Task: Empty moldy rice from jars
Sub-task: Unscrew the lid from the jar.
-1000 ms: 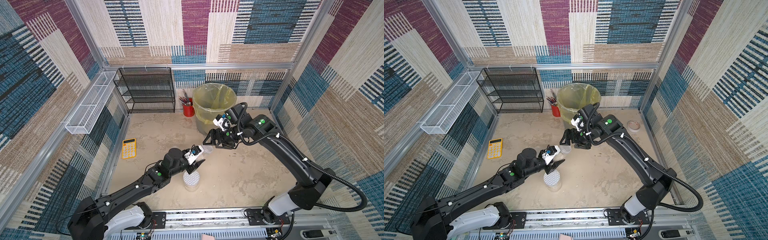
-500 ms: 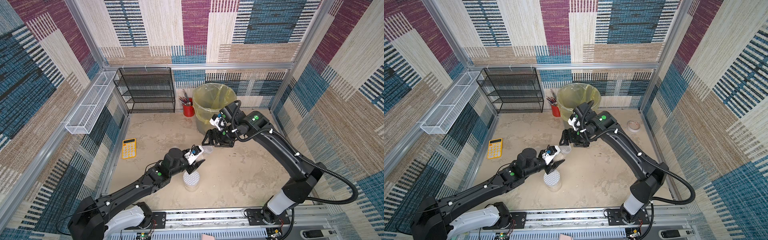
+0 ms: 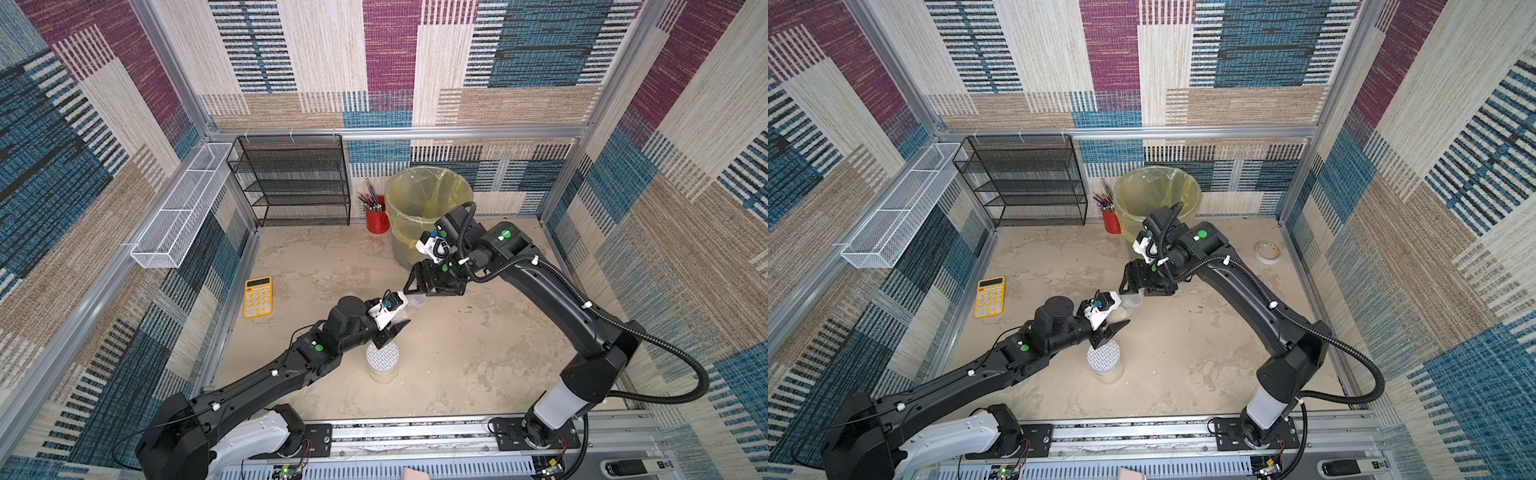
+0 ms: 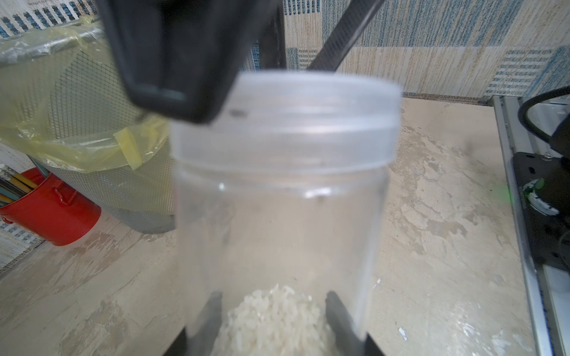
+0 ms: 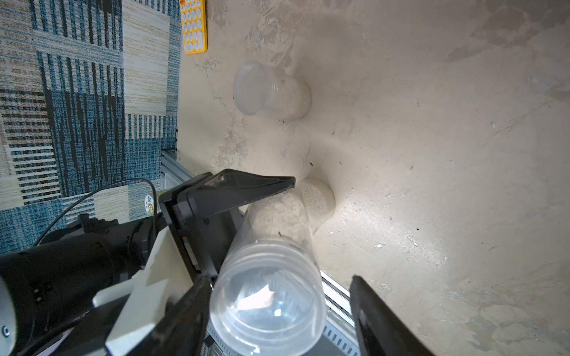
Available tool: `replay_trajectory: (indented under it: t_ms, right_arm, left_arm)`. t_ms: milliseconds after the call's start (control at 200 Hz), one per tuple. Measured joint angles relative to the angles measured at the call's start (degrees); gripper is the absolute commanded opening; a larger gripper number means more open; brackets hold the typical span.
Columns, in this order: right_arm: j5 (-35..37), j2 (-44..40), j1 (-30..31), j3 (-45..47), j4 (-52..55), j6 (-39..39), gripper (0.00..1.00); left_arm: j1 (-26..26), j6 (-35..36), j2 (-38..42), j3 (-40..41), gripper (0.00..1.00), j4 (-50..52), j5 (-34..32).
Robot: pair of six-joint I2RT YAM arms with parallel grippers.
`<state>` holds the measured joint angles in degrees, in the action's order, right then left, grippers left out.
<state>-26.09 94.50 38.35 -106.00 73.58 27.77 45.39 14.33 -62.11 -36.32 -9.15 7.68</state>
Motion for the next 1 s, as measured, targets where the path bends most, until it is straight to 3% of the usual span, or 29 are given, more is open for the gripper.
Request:
replay_trajectory:
  t_ms: [616,996]
  right_arm:
    - [-1.3,-0.7,1.3,1.0,0.0,-0.9,0.56]
    - [-0.2,-2.2,1.4,-0.7,-0.5,-6.1,0.50]
  left_arm:
    - [0.0,0.4,-0.1,-0.7,0.00,0.3,0.0]
    - [0.0,0.9,0.4,-0.7,0.00,-2.3,0.0]
